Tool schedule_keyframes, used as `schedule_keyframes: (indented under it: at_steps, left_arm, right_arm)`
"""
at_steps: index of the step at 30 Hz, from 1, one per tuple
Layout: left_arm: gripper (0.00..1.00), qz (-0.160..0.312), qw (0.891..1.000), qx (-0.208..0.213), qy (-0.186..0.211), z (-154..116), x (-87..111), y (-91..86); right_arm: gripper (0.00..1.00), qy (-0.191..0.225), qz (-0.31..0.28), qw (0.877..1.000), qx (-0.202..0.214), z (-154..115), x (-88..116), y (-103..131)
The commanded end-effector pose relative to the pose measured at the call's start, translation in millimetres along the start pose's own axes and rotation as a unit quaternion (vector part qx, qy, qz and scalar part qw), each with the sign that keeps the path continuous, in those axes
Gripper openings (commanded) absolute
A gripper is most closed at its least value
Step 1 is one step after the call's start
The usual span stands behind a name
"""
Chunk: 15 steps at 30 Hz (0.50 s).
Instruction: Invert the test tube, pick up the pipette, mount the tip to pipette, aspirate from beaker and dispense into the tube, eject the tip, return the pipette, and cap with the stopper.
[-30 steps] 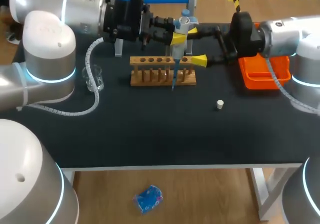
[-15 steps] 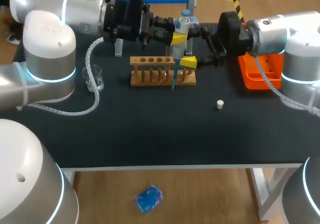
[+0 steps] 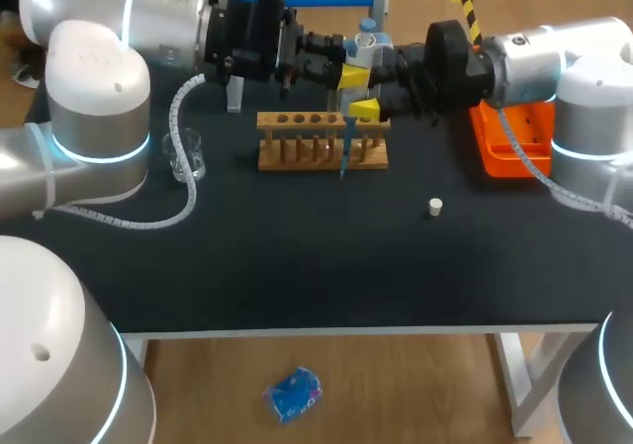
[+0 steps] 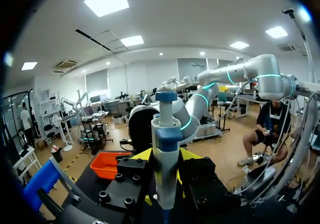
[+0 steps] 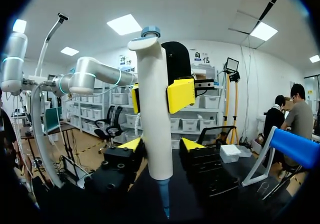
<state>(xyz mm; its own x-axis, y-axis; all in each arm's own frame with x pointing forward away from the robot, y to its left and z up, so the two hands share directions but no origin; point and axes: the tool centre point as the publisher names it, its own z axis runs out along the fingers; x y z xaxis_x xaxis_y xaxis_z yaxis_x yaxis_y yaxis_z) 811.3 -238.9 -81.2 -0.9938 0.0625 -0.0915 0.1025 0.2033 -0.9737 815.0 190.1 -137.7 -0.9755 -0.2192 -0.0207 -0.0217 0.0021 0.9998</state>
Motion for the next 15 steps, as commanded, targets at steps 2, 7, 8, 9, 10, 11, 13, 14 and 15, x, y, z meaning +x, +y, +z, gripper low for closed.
schedule_keyframes:
  at_steps: [2, 7, 8, 9, 10, 11, 13, 14, 15]
  left_arm:
    - [0.00, 0.000, 1.000, 0.000, 0.000, -0.2, -0.4, -0.3]
    - [0.00, 0.000, 1.000, 0.000, 0.000, -0.2, -0.4, -0.3]
    - [0.00, 0.000, 1.000, 0.000, 0.000, -0.2, -0.4, -0.3]
    - [0.00, 0.000, 1.000, 0.000, 0.000, -0.2, -0.4, -0.3]
    - [0.00, 0.000, 1.000, 0.000, 0.000, -0.2, -0.4, -0.3]
    - [0.00, 0.000, 1.000, 0.000, 0.000, -0.2, -0.4, -0.3]
    - [0.00, 0.000, 1.000, 0.000, 0.000, -0.2, -0.4, -0.3]
    - [0.00, 0.000, 1.000, 0.000, 0.000, -0.2, -0.4, -0.3]
    - [0.00, 0.000, 1.000, 0.000, 0.000, -0.2, -0.4, -0.3]
  right_arm:
    - [0.31, 0.003, 0.002, 1.000, -0.004, -0.1, -0.6, -0.2]
    - [0.30, 0.004, 0.002, 1.000, -0.007, 0.7, 0.0, -0.2]
    - [0.29, 0.004, 0.002, 1.000, -0.007, 0.9, 0.1, -0.2]
    - [0.24, 0.004, 0.002, 1.000, -0.008, 1.0, 0.3, 0.0]
    - [0.14, 0.005, 0.002, 1.000, -0.009, 1.0, 0.3, 0.1]
    - [0.03, 0.005, 0.002, 1.000, -0.009, 0.9, 0.4, 0.6]
    - [0.00, 0.004, 0.002, 1.000, -0.011, 0.3, 0.6, 1.1]
    - [0.00, 0.003, 0.002, 1.000, -0.011, -0.5, 0.6, 1.2]
    - [0.00, 0.003, 0.002, 1.000, -0.012, -1.0, 0.6, 1.2]
